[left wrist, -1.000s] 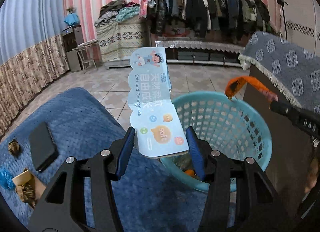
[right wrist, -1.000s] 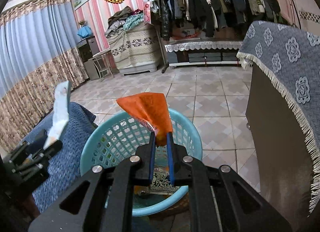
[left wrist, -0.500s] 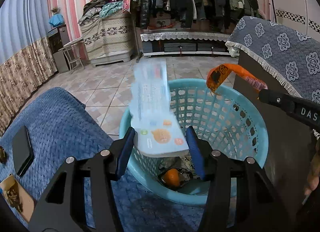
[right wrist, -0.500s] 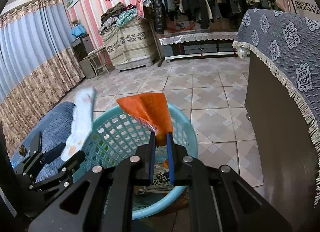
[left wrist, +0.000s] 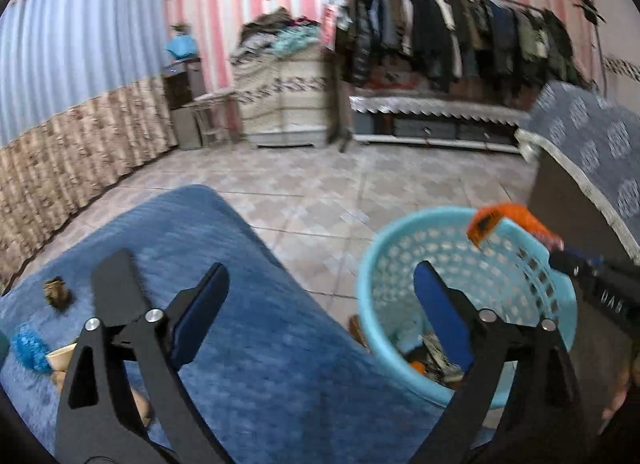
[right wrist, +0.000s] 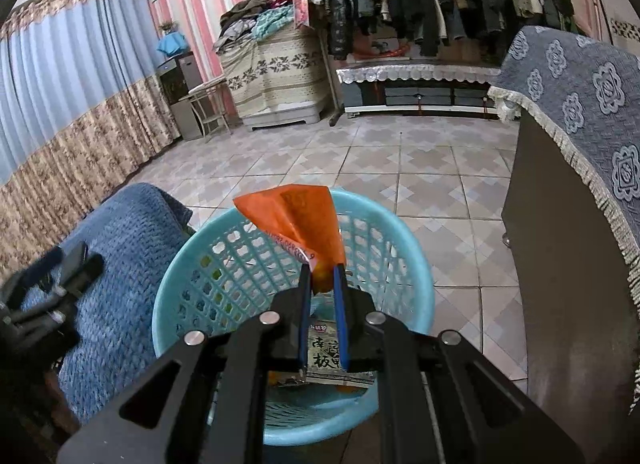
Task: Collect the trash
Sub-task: 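Open the right tool to drop the orange bag into the basket, then move both tools back over the items on the blanket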
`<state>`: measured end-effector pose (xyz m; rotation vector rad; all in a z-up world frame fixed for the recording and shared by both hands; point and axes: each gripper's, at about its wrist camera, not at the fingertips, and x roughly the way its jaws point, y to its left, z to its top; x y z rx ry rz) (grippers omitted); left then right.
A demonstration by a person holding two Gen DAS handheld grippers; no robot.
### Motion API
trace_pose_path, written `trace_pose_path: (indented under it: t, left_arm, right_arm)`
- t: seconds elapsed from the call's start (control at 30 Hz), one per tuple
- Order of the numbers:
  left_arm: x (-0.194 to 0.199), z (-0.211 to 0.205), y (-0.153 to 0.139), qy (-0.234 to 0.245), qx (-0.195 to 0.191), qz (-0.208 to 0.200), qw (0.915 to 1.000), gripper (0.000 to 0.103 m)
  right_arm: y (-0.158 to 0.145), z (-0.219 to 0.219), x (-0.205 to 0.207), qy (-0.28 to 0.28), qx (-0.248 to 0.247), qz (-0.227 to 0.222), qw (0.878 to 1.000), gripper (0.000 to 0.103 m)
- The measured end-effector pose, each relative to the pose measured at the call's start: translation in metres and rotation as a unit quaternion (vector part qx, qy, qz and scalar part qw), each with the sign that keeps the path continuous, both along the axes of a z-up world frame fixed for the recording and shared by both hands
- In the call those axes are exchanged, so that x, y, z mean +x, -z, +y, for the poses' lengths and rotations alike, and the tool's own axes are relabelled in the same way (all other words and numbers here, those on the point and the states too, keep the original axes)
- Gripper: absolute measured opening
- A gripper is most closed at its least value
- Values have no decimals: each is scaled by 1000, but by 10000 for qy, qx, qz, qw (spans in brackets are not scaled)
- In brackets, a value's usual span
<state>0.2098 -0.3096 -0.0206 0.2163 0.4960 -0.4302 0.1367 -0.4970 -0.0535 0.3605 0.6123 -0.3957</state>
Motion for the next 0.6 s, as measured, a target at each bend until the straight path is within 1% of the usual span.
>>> trace_pose_path:
  t: [0.07, 0.1, 0.13, 0.2, 0.23, 0.33, 0.37, 0.4, 0.53, 0.57, 0.6]
  left_arm:
    - [2, 13, -7, -175, -104, -62, 9998, 96]
    - [3, 19, -9, -260, -172, -64, 9995, 96]
    - [4, 25, -11, -322, -236, -47, 9992, 97]
    - [6, 32, -15, -397, -302, -33, 9988, 97]
    - [7, 36, -17, -433, -331, -43, 9985, 97]
    - [6, 44, -22, -516, -353, -109, 9980, 97]
    - [5, 46, -23, -532, -347, -137, 9979, 97]
    - [3, 48, -25, -561, -338, -177, 9977, 97]
    - [-1, 60, -30, -662, -367, -251, 9968, 97]
    - [-2, 62, -31, -685, -379, -252, 9966, 97]
    - [-2, 66, -32, -718, -403, -249, 9963, 97]
  right_arm:
    - [0, 6, 5, -21, -79, 43, 10000, 16]
    - [0, 9, 7, -35, -119, 77, 9999, 19]
    - [0, 11, 8, -33, -148, 82, 9999, 24]
    - [-2, 15, 9, -36, -184, 47, 9998, 53]
    - [-2, 15, 9, -35, -224, 34, 9997, 57]
    - [-4, 19, 10, -45, -258, 54, 9996, 62]
    - [-4, 20, 10, -25, -289, 63, 9996, 69]
    - [-4, 21, 9, -24, -307, 46, 9995, 73]
    - [-10, 24, 8, -18, -331, -65, 9994, 79]
    - [-11, 26, 8, -21, -360, -94, 9993, 85]
    - [-12, 28, 8, -26, -396, -117, 9991, 88]
